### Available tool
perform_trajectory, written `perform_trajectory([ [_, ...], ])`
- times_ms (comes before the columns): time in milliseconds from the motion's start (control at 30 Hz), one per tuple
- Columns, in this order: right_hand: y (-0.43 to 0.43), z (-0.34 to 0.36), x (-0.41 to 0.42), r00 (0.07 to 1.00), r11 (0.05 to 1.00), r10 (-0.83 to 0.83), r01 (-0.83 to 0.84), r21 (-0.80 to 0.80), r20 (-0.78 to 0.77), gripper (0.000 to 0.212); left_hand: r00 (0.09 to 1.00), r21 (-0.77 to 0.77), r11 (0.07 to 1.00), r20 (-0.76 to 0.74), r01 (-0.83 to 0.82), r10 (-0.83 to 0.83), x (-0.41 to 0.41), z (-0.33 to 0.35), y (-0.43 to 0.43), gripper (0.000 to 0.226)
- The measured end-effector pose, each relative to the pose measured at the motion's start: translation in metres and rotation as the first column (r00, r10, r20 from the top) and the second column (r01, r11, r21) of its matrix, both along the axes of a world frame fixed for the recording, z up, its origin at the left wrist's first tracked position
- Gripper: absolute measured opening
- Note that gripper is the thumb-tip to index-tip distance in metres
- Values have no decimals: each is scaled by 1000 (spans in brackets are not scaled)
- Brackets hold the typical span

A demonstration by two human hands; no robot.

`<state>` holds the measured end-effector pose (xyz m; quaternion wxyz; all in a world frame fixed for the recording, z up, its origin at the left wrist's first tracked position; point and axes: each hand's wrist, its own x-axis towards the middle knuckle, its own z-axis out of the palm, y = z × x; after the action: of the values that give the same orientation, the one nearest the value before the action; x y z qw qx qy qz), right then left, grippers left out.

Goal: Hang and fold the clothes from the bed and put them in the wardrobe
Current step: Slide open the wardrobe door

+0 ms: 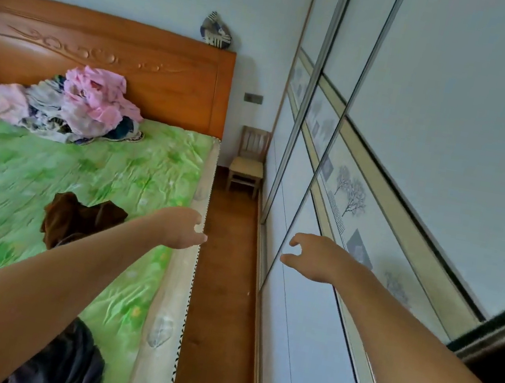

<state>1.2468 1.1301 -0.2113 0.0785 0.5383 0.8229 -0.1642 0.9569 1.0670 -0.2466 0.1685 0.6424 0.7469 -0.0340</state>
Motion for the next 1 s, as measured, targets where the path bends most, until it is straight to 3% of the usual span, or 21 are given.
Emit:
perform_trajectory([
  [100,53,-3,-23,1000,1000,-2,2,2,-11,61,998,97,994,0,-55,55,-19,2,51,63],
  [367,163,-6,-91,999,999,41,-41,17,-20,58,993,80,991,-45,-105,109,-76,16,150,60],
  [700,222,-16,-104,997,997,75,-75,6,-13,58,990,4,992,-53,-127,128,-84,1,203,61],
  [1000,261,-31,-95,999,999,25,-26,-32,-32,53,999,-48,999,-42,8,-10,-77,-19,275,63],
])
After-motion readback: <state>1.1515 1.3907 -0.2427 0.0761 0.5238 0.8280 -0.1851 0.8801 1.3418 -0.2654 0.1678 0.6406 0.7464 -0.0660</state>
